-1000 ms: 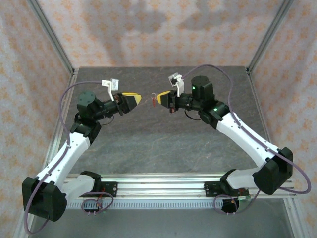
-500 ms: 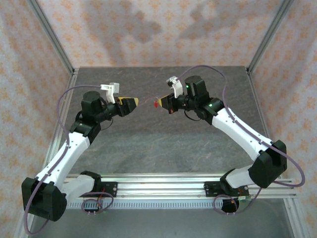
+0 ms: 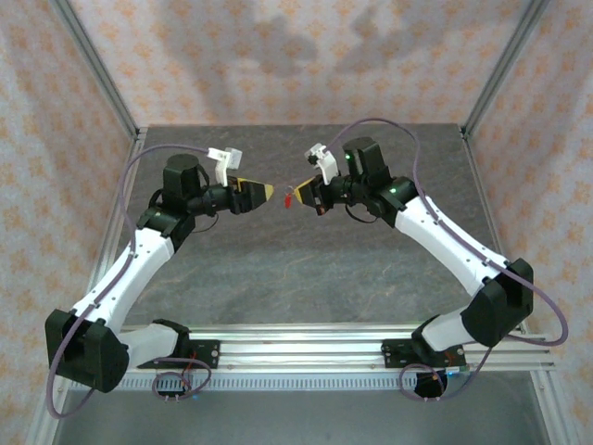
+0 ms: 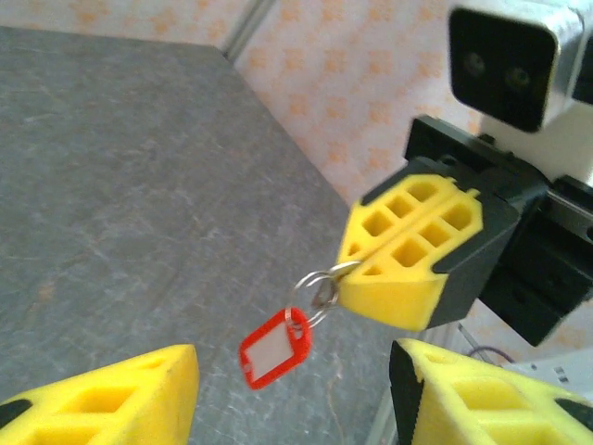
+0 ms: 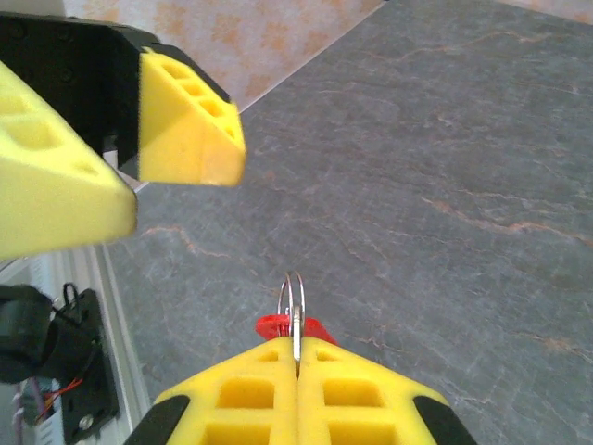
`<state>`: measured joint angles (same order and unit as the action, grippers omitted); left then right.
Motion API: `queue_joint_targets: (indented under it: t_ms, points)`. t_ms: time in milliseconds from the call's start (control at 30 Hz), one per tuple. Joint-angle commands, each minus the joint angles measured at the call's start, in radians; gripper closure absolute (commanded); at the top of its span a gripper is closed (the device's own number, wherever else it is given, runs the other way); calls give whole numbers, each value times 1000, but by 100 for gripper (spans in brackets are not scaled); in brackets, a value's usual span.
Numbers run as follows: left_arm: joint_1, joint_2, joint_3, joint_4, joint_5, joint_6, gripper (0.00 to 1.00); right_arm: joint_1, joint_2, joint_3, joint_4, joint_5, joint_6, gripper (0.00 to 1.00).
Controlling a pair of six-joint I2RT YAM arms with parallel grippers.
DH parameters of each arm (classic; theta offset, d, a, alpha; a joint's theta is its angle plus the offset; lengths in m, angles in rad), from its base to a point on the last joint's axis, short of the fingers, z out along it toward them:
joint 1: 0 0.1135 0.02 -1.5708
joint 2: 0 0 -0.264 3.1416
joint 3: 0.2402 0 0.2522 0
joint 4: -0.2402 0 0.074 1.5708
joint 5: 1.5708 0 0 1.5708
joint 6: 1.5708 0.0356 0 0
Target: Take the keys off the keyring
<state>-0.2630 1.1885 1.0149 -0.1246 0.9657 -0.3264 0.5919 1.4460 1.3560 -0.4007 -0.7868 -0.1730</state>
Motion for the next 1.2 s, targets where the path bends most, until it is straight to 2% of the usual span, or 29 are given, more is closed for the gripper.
queue_joint_targets:
  t_ms: [0, 200, 500, 633, 933, 1000, 1100, 1167]
  points:
    - [-24, 12, 52, -67, 66, 80, 44, -5, 11, 55, -52, -97, -51, 100]
    - [-38, 19, 72, -79, 74, 101, 41, -5, 14, 69, -84, -153, -67, 100]
    - [-60, 46, 109, -112, 108, 123, 42, -6, 19, 74, -98, -205, -77, 100]
    - [-63, 50, 113, -122, 117, 130, 48, -5, 21, 75, -97, -212, -77, 100]
    - [-64, 65, 122, -141, 136, 144, 77, -5, 22, 71, -92, -218, -77, 100]
    - [-64, 67, 121, -142, 137, 143, 78, -5, 22, 71, -90, -222, -77, 100]
    - [-64, 68, 119, -150, 136, 147, 73, -6, 22, 70, -88, -224, -77, 100]
    - [-64, 67, 117, -152, 138, 150, 78, -4, 23, 70, -86, -221, -77, 100]
